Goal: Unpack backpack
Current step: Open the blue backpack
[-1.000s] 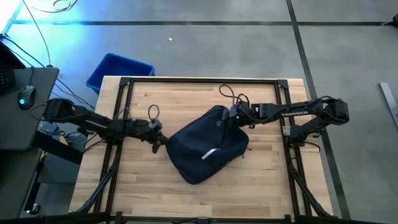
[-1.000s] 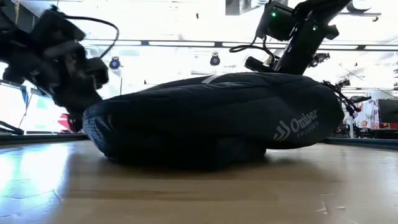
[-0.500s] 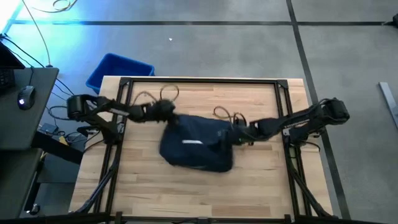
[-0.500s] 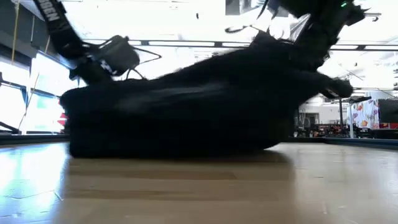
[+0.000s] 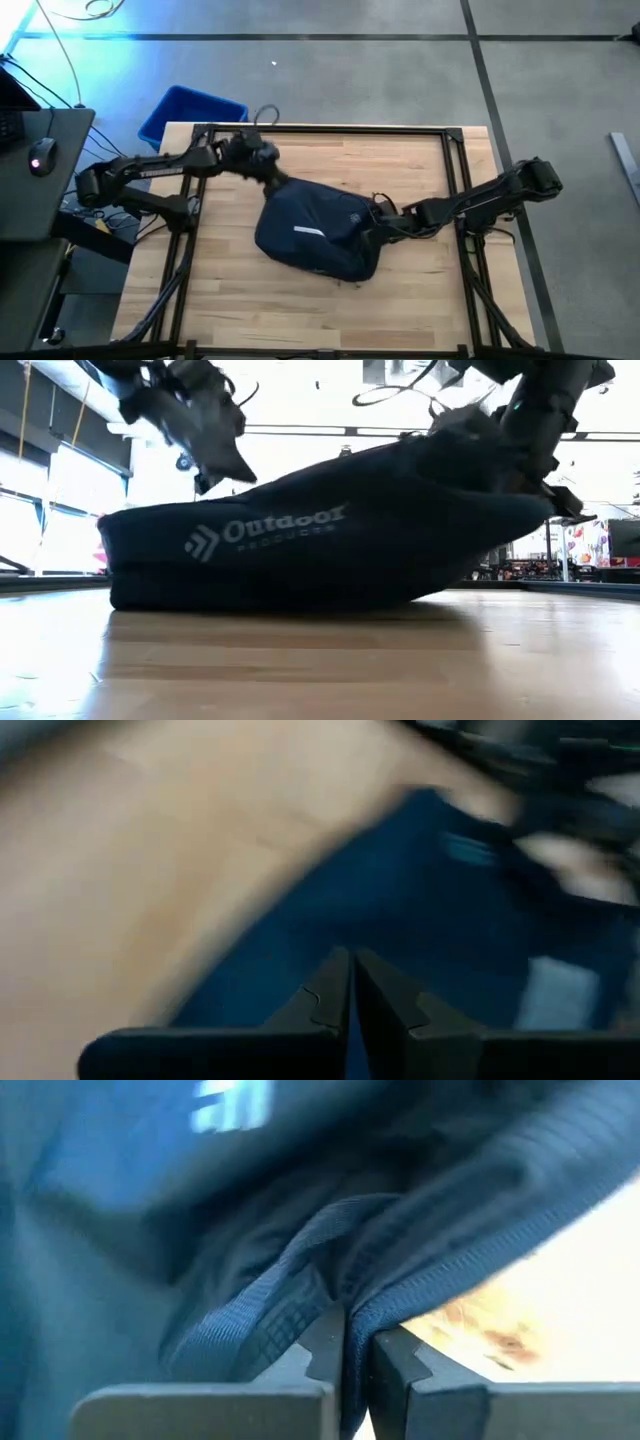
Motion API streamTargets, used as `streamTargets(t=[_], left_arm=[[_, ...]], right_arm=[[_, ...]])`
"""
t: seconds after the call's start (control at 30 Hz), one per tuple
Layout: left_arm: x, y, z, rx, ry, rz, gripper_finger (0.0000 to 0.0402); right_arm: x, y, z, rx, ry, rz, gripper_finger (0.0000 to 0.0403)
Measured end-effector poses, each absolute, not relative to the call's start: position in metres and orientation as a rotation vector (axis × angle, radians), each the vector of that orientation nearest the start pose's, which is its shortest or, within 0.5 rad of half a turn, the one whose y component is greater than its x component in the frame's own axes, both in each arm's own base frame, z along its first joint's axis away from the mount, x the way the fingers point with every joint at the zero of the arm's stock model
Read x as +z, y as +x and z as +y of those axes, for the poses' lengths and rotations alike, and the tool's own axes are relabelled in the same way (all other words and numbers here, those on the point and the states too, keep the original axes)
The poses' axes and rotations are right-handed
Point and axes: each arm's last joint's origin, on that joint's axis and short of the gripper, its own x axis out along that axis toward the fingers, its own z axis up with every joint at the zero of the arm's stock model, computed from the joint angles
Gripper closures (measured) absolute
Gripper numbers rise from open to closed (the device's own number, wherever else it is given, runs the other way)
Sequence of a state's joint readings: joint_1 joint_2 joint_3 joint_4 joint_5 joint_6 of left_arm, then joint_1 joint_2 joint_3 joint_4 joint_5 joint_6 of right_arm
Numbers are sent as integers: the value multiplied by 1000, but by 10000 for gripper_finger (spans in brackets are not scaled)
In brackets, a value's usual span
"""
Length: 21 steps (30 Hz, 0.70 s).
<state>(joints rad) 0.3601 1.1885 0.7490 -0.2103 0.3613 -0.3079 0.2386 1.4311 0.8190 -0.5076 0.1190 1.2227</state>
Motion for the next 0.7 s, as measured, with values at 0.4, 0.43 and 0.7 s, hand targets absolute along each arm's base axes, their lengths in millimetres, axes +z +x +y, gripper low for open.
streamTargets(t=[0.4, 0.43, 0.7], left_arm=[[268, 271, -62, -250, -920, 352, 401], [263, 275, -67, -227, -947, 343, 401], [213, 308, -122, -166, -964, 516, 381]], right_arm=[[232, 223, 64, 34, 352, 1014, 227], [235, 220, 65, 66, 316, 1004, 218], [242, 215, 104, 374, 23, 870, 196]])
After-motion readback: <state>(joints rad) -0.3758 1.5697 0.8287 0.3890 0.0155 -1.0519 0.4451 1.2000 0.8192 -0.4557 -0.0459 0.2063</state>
